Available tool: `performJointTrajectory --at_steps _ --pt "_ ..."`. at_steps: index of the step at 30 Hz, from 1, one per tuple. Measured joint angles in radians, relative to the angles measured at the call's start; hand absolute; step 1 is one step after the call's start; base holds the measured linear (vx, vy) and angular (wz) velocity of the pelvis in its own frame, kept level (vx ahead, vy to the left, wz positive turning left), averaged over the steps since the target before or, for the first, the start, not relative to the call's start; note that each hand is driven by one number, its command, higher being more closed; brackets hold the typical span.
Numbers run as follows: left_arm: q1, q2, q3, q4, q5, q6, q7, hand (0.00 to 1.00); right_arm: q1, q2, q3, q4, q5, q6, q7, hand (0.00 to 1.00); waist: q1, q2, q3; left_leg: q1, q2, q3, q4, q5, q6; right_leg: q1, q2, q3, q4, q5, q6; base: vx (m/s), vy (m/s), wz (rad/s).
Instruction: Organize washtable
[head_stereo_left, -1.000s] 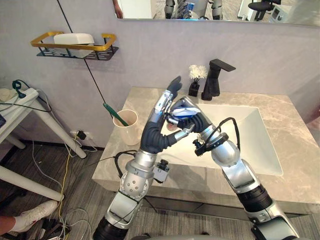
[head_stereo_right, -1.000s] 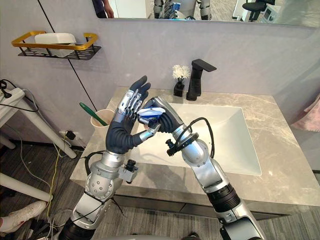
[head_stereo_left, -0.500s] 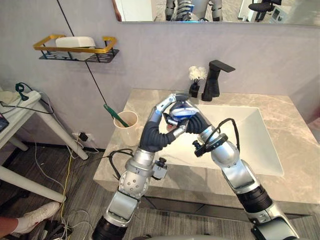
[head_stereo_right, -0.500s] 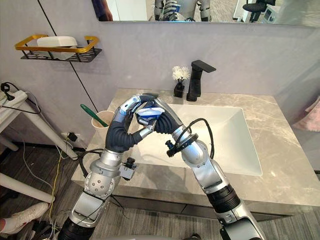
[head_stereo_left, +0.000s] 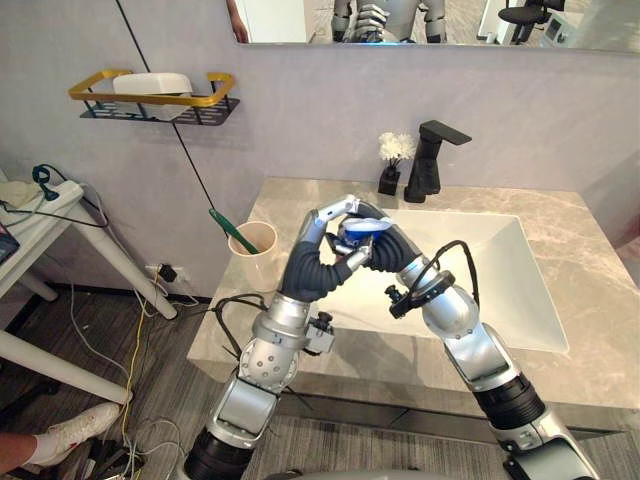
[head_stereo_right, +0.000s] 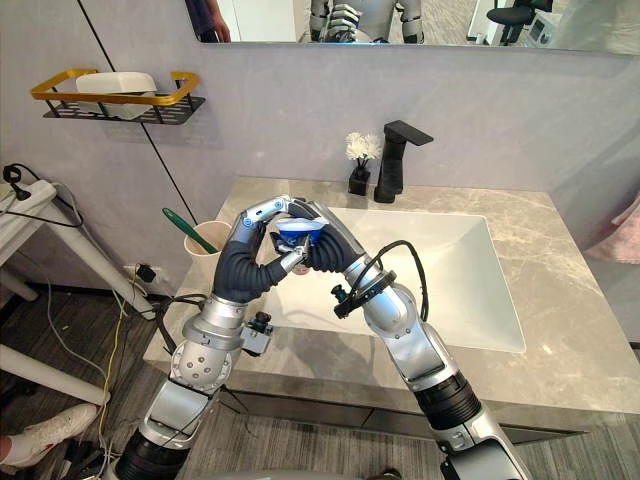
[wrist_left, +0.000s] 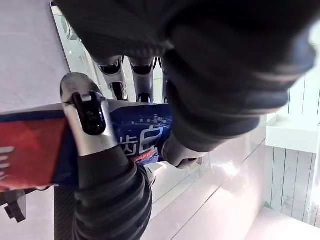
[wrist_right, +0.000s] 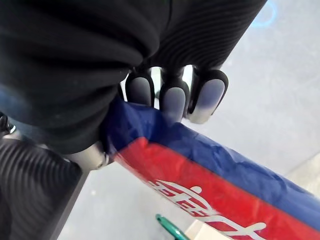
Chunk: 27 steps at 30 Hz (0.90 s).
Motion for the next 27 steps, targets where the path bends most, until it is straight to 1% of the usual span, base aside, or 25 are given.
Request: performJointTrajectory --at_steps 5,10,14,16,18,20,21,22,24,25,27 --pt "-0.007 0.004 0.002 0.0 -0.001 0.0 0.009 1.0 0.0 0.0 -0.002 -0.007 0.0 0.0 -0.001 0.0 -0.001 0.0 0.0 0.001 0.0 0.004 0.0 0.0 0.0 0.0 0.0 0.001 0.0 0.0 0.0 0.0 0.0 0.0" --pt "-0.03 0.006 0.0 -0.021 -0.004 -0.008 0.019 1.0 0.0 -0.002 -0.026 -0.056 -0.001 0.0 -0.008 0.0 -0.004 0.0 0.0 0.007 0.0 0.007 -0.004 0.0 0.0 0.0 0.0 0.008 0.0 0.0 0.0 0.0 0.0 -0.03" --pt "-0.078 0.007 0.001 -0.033 -0.014 -0.007 0.02 1.0 0.004 -0.004 -0.089 -0.101 -0.001 -0.017 -0.025 0.0 -0.007 -0.001 0.0 0.012 -0.001 0.01 -0.005 0.0 0.0 0.0 0.0 0.011 0.0 0.001 0.001 0.0 0.0 -0.01" --pt "-0.091 0.009 0.01 -0.038 -0.028 -0.006 0.021 1.0 0.012 -0.013 -0.168 -0.123 0.009 -0.041 -0.039 0.0 -0.016 -0.001 0.0 0.015 -0.001 0.016 -0.006 0.0 0.0 0.0 0.0 0.016 0.0 0.001 0.001 0.0 0.0 -0.05" --pt "-0.091 0.008 0.009 -0.04 -0.039 -0.006 0.02 1.0 0.02 -0.036 -0.199 -0.143 0.011 -0.044 -0.049 0.0 -0.029 -0.001 0.0 0.016 -0.001 0.021 -0.007 -0.001 0.0 -0.001 0.0 0.02 0.0 0.001 0.001 0.02 0.024 -0.09" --pt "-0.092 0.009 0.012 -0.041 -0.048 -0.004 0.02 1.0 0.041 -0.043 -0.261 -0.153 0.024 -0.052 -0.066 0.0 -0.034 0.0 0.0 0.021 0.0 0.034 -0.007 -0.001 -0.001 -0.003 0.002 0.029 0.0 0.001 0.001 0.03 0.031 -0.12" --pt "-0.092 0.012 0.02 -0.042 -0.062 0.0 0.02 1.0 0.054 -0.044 -0.34 -0.153 0.042 -0.047 -0.095 0.0 -0.038 0.0 0.0 0.023 0.0 0.038 -0.009 -0.002 -0.001 -0.003 0.002 0.032 0.0 0.001 0.001 0.03 0.031 -0.09" --pt "-0.09 0.02 0.047 -0.05 -0.064 0.004 0.02 1.0 0.065 -0.053 -0.45 -0.151 0.051 -0.038 -0.136 0.0 -0.045 0.0 0.0 0.025 0.0 0.042 -0.011 -0.002 -0.002 -0.003 0.002 0.034 0.0 0.001 0.001 0.02 0.026 -0.07" --pt "-0.089 0.031 0.067 -0.065 -0.07 0.004 0.02 1.0 0.068 -0.071 -0.517 -0.151 0.057 -0.034 -0.165 0.0 -0.053 0.0 0.0 0.029 0.0 0.048 -0.012 -0.003 -0.003 -0.003 0.003 0.039 0.0 0.001 0.001 0.02 0.025 -0.12" --pt "-0.089 0.043 0.086 -0.082 -0.072 0.004 0.02 1.0 0.073 -0.094 -0.567 -0.151 0.057 -0.034 -0.192 0.0 -0.055 0.001 0.0 0.034 0.002 0.06 -0.011 -0.007 -0.007 -0.005 0.005 0.053 0.0 0.001 0.001 0.04 0.04 -0.28" --pt "-0.09 0.045 0.1 -0.11 -0.072 0.004 0.021 1.0 0.078 -0.12 -0.614 -0.151 0.058 -0.034 -0.221 0.0 -0.061 0.001 -0.001 0.034 0.003 0.069 -0.005 -0.014 -0.008 -0.013 0.007 0.068 0.0 0.003 -0.001 0.04 0.034 -0.28"
